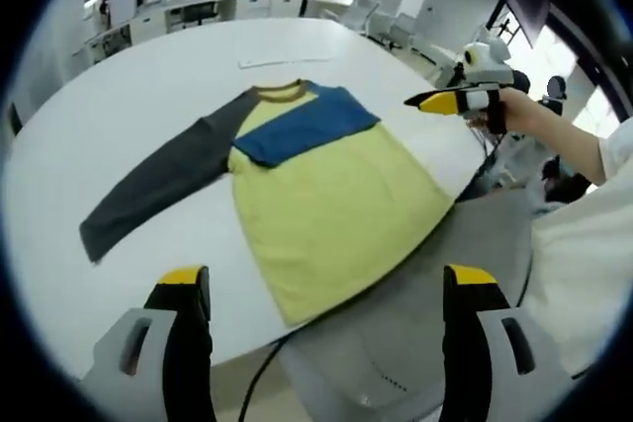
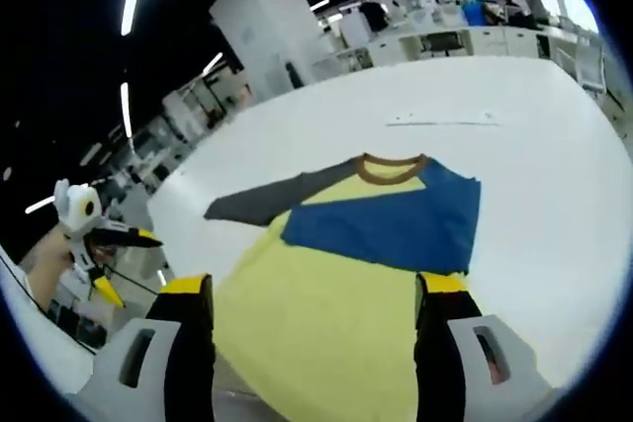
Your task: Fold the garment on the visible template until the final outline fits inside the template.
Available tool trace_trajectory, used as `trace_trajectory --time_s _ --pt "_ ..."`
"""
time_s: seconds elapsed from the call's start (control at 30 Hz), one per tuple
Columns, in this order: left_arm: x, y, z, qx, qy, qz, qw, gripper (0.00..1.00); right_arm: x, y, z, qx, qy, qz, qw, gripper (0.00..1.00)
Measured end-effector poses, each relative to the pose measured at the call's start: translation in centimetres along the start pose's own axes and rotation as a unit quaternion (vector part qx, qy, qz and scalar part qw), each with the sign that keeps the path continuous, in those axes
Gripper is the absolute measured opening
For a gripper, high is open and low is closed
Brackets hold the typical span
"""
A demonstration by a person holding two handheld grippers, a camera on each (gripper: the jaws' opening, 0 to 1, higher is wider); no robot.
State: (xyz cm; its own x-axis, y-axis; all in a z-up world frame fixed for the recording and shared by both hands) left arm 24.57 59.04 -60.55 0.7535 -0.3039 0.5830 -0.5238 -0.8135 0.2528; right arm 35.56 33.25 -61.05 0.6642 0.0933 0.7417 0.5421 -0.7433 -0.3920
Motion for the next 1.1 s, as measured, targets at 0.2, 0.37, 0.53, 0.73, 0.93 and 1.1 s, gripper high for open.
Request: trace_trajectory --time_s 0.2,0.37,0.53,0.73,0.93,1.1 --pt "0.1 0.1 -0.2 0.005 0.004 -0.001 1.0000 0.94 -0.5 -0.1 -2.2 0.000 -0.001 -0.015 0.9999 0.88" --pt "-0.3 0.3 -0.4 0.009 0.006 -0.005 0.9999 0.94 -1.4 0.3 -4.0 -0.003 0.006 -0.004 1.0000 0.89" --pt "-1.0 0.6 -0.5 0.012 0.003 -0.011 0.9999 0.94 -2.5 1.5 -6.0 -0.035 0.009 -0.014 0.9992 0.95" --pt "-1.1 0.6 -0.9 0.019 0.004 -0.016 0.9997 0.94 -3.3 1.6 -8.1 -0.045 0.017 -0.019 0.9987 0.98" --pt "-1.0 0.4 -1.6 0.027 0.010 -0.020 0.9994 0.95 -3.9 1.5 -10.0 -0.048 0.020 -0.026 0.9983 1.00" --pt "-1.3 0.3 -1.8 0.030 0.007 -0.023 0.9993 0.96 -4.7 1.7 -11.4 -0.050 0.017 -0.022 0.9984 1.00"
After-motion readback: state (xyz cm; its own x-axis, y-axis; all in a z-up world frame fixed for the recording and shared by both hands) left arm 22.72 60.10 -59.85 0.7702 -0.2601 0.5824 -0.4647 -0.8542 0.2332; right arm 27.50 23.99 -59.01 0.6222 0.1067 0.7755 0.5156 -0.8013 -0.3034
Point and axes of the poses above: the point that each gripper's makers call its tool centre point, and the gripper's own axes: z roughly forward along the fingers, y roughly to its right, x roughly out of its top, the point moved 2 cm from there along -z, roughly backward along the fingers, and after that the axes turned 1 degree about -z, right-handed, at the moved point
